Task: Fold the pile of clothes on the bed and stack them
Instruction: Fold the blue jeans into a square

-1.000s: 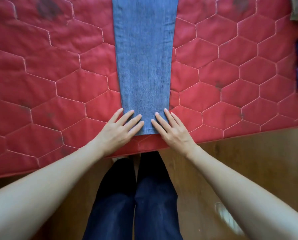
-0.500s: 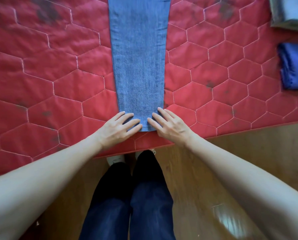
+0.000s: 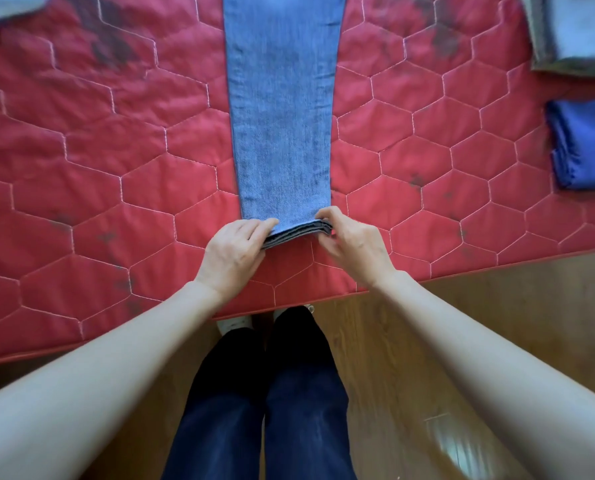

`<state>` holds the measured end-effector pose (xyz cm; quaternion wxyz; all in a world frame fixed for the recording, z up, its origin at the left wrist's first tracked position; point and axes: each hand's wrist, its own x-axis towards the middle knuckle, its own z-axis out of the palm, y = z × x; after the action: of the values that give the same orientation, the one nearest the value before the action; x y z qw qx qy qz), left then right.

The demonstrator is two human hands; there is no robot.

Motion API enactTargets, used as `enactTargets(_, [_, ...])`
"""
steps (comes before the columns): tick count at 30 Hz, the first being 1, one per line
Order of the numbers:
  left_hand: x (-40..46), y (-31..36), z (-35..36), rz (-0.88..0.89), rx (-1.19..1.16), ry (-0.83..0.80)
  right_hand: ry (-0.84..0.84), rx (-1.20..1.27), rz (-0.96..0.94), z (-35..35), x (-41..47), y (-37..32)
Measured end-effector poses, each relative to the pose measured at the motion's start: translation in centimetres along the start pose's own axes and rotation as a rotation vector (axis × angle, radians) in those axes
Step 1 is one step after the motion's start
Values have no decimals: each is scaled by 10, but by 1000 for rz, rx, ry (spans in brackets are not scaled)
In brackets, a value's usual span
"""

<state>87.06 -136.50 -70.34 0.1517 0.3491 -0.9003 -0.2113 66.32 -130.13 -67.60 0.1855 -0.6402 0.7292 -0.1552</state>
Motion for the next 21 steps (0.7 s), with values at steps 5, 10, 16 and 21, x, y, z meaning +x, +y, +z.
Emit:
enactTargets(5, [19,5,-47,5,-108,79,99,73,-48,-34,10,-7])
enactTargets(10, [29,14,-92,59,-91,62,154,-12,-85,-71,10,-29])
enactTargets(16, [24,53,-163,-2,-213,31,56,97,-117,-141,-12,-69])
enactTargets(21, [7,89,-219,-10,-268,3,-80,119,-186,-203,-33,-96])
